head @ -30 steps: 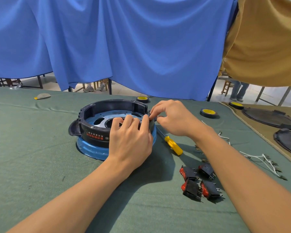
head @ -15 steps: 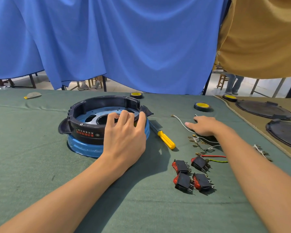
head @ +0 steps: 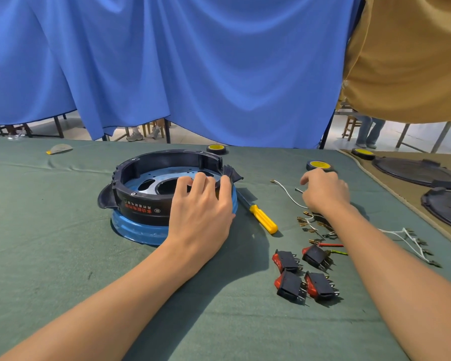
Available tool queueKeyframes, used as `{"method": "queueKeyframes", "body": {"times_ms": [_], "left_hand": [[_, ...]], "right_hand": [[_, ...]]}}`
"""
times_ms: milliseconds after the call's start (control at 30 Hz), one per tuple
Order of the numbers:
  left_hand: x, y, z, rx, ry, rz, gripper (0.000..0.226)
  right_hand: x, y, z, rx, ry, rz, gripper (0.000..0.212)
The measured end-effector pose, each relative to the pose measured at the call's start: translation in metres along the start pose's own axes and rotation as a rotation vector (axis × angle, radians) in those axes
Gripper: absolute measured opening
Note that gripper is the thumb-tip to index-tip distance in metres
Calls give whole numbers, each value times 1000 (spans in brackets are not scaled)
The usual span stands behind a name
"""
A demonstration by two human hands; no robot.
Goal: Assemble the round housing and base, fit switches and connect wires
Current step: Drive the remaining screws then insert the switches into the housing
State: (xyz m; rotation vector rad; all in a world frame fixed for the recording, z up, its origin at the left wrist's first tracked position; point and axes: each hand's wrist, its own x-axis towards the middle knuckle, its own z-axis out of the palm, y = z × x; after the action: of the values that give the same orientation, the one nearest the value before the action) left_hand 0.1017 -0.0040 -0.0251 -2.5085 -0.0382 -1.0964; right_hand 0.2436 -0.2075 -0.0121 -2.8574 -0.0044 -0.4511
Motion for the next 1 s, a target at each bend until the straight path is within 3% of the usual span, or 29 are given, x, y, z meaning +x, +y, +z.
{"method": "queueKeyframes", "body": {"times_ms": [167,233,367,533,667,767,1000], "left_hand": [[1,-2,-2,18,21,10,59],[0,-3,-3,16,36,23,56],[1,-6,-4,13,-1,41,73],[3,-7,-6,11,-19,56,63],[4,-9,-10,8,-34,40,56],[9,-11,-15,-36,-5,11,45],[11,-11,-19,-53,8,-14,45]], "right_hand": [[-3,-9,-6,-89,-121,-101,32],[-4,-14,-12,29,-163,-152,32],[-13,-28,-32,286,-277,-257,26],[-29,-53,-49,442,-347,-379,25],[-44,-70,-54,950,-586,-242,37],[-52,-85,-52,1239,-652,-61,37],[-60,-100,-55,1471,-627,166,33]]}}
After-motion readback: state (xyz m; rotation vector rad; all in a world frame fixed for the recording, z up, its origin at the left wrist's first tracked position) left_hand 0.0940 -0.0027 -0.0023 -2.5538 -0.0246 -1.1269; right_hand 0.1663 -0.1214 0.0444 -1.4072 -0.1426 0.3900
